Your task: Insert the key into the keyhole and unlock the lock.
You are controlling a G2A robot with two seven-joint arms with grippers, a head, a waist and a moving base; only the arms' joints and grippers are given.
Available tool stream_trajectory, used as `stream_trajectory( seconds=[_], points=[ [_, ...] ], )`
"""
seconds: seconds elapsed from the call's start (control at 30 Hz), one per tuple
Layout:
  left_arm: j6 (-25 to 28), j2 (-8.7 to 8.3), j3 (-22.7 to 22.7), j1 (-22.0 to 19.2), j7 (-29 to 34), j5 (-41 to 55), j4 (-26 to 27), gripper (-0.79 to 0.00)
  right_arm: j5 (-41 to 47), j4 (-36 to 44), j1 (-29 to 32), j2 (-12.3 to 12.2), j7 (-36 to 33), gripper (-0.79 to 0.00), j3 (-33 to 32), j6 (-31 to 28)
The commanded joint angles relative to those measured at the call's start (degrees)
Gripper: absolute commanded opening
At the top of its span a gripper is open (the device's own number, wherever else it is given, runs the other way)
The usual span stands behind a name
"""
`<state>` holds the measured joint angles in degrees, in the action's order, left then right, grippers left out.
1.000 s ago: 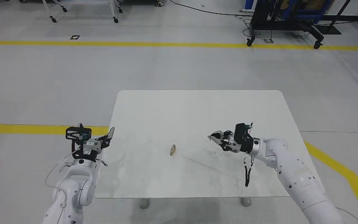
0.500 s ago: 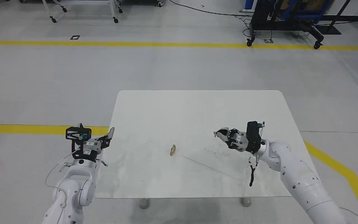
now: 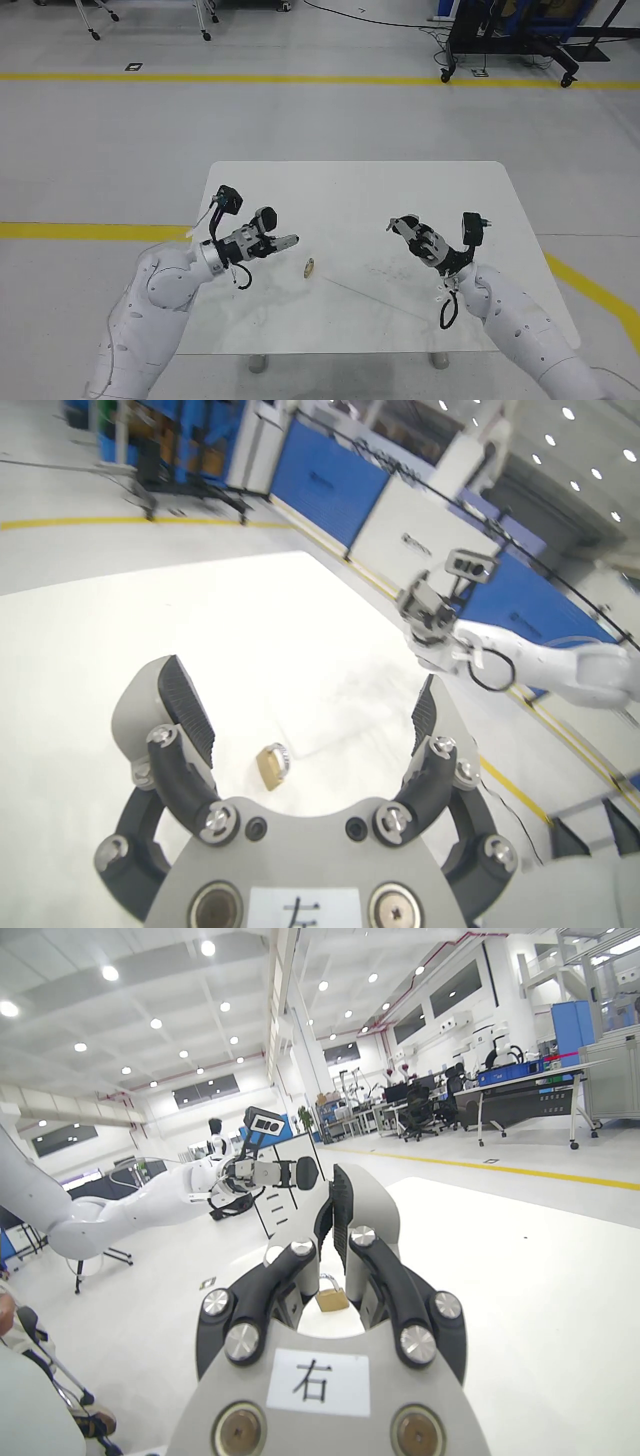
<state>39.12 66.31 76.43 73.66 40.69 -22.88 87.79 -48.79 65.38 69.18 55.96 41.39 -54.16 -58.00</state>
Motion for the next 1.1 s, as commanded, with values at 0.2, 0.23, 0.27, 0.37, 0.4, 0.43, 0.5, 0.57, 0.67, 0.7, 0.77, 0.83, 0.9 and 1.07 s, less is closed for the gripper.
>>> stream_trajectory(
  seconds=[0.2, 0.23, 0.27, 0.37, 0.4, 0.43, 0.5, 0.57, 0.67, 0.7, 0.77, 0.83, 0.9, 1.07],
  points=[
    [0.7, -0.04, -2.5, 2.0, -0.5, 0.4, -0.4, 0.000, 0.0, 0.2, 0.1, 0.1, -0.4, -0.785, 0.0, 0.0],
    [1.7, -0.05, -2.9, 1.3, 0.7, 3.7, -1.3, 0.000, 0.9, 0.6, 0.3, 0.2, -1.6, -0.785, 0.3, 0.1],
    [3.3, -0.01, -3.8, 0.6, 2.2, 7.9, -2.7, 0.000, 2.2, 0.4, 0.1, 0.4, -2.9, -0.785, 0.5, 0.5],
    [7.5, 0.24, -7.6, -3.6, 10.6, 26.9, -9.5, 0.000, 8.7, 1.0, -0.9, 1.3, -7.1, -0.785, 3.6, 0.0],
    [8.3, 0.33, -8.9, -5.5, 14.0, 32.6, -12.1, 0.000, 10.9, 0.6, -1.6, 1.7, -8.4, -0.785, 4.6, 0.0],
    [8.2, 0.45, -10.3, -7.4, 16.3, 37.1, -14.0, 0.000, 13.0, 0.4, -2.3, 2.0, -9.9, -0.785, 5.8, 0.0],
    [7.0, 0.59, -14.0, -10.5, 17.5, 42.8, -15.7, -0.028, 17.0, -0.3, -3.7, 2.8, -12.5, -0.785, 7.8, 0.0],
    [6.8, 0.64, -17.3, -13.4, 17.7, 45.8, -17.9, -0.237, 21.4, -0.4, -4.8, 3.4, -15.1, -0.785, 9.9, 0.0],
    [7.6, 0.97, -22.8, -17.5, 16.9, 48.0, -21.1, -0.296, 26.5, -1.4, -6.3, 3.9, -18.3, -0.785, 11.6, 0.0],
    [7.8, 1.16, -24.5, -18.7, 16.7, 49.6, -22.2, -0.311, 27.8, -1.5, -6.7, 4.1, -19.2, -0.785, 12.1, 0.0],
    [7.8, 1.55, -27.8, -21.5, 16.7, 51.0, -25.0, -0.403, 29.8, -1.8, -7.2, 4.2, -20.8, -0.785, 12.6, 0.0],
    [8.5, 1.98, -30.7, -23.7, 16.0, 51.7, -27.7, -0.406, 31.4, -2.0, -7.5, 4.3, -22.2, -0.785, 12.9, 0.0],
    [9.5, 2.43, -33.3, -25.7, 15.0, 52.1, -30.3, -0.406, 33.1, -2.0, -7.5, 4.3, -22.9, -0.785, 12.9, 0.0],
    [11.4, 3.31, -38.9, -29.0, 13.1, 54.7, -33.9, -0.305, 35.6, -1.6, -7.2, 4.2, -25.1, -0.785, 12.6, 0.0]
  ],
)
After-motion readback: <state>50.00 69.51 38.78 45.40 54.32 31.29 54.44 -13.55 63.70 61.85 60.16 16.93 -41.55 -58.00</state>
